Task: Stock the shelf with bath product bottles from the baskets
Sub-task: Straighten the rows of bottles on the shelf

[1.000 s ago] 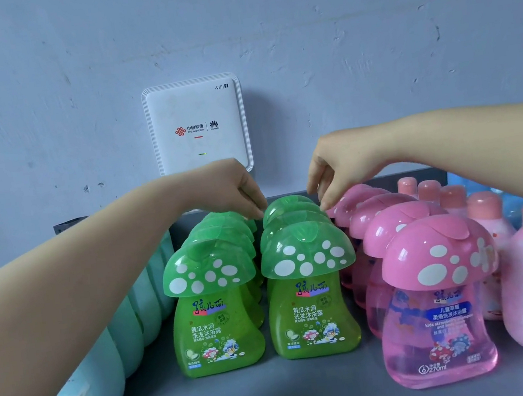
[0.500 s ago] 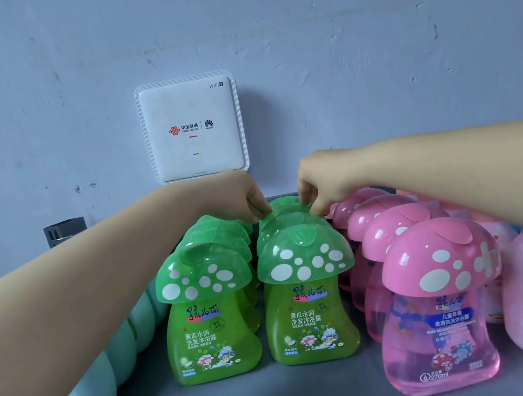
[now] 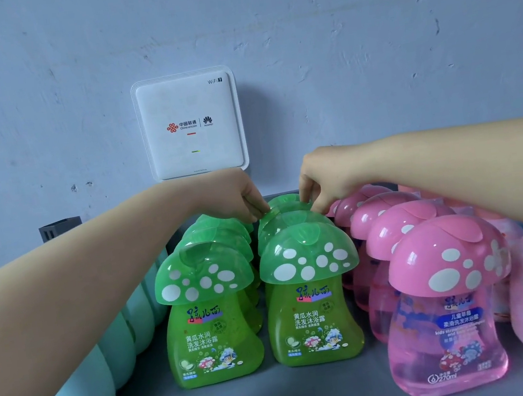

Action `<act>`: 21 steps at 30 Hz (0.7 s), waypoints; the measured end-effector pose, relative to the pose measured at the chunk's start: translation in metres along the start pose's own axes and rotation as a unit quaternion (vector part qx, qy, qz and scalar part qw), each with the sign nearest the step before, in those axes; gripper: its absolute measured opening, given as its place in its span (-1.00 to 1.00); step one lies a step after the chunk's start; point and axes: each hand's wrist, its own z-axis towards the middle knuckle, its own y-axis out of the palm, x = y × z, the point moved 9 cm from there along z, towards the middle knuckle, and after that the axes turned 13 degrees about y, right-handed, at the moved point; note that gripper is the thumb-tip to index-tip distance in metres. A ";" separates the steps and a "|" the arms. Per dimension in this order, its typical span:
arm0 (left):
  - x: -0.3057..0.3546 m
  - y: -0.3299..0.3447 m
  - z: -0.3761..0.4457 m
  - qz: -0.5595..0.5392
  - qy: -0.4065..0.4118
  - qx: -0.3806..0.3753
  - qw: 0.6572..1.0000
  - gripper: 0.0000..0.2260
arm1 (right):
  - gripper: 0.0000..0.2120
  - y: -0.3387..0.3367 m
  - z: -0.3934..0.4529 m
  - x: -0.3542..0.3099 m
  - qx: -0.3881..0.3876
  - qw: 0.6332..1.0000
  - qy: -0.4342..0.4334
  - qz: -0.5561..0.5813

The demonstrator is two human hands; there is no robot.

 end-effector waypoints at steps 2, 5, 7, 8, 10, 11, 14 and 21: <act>0.000 -0.007 0.001 -0.001 0.004 0.022 1.000 -0.70 | -0.69 -0.003 -0.001 0.000 -0.013 1.000 -0.004 0.001; -0.006 -0.024 0.004 -0.011 -0.003 0.081 0.997 -0.72 | -0.67 -0.016 0.003 0.005 -0.003 1.000 0.003 0.021; -0.010 -0.028 0.007 -0.005 -0.013 0.086 0.996 -0.73 | -0.65 -0.021 0.007 0.009 0.004 1.000 0.014 0.012; -0.011 -0.027 0.008 0.001 -0.018 0.078 0.997 -0.73 | -0.63 -0.021 0.009 0.010 0.003 1.000 0.018 0.007; -0.015 -0.024 0.011 0.013 -0.029 0.061 0.998 -0.72 | -0.62 -0.018 0.014 0.011 -0.004 1.000 0.023 -0.005; -0.016 -0.022 0.012 0.017 -0.032 0.057 0.998 -0.72 | -0.62 -0.016 0.016 0.012 -0.009 1.000 0.024 -0.010; -0.019 -0.017 0.016 0.022 -0.032 0.047 0.998 -0.72 | -0.64 -0.009 0.020 0.012 -0.024 0.999 0.021 -0.020; -0.016 0.000 0.030 0.049 -0.023 0.002 0.999 -0.69 | -0.63 0.000 0.027 0.013 -0.021 0.998 0.017 -0.058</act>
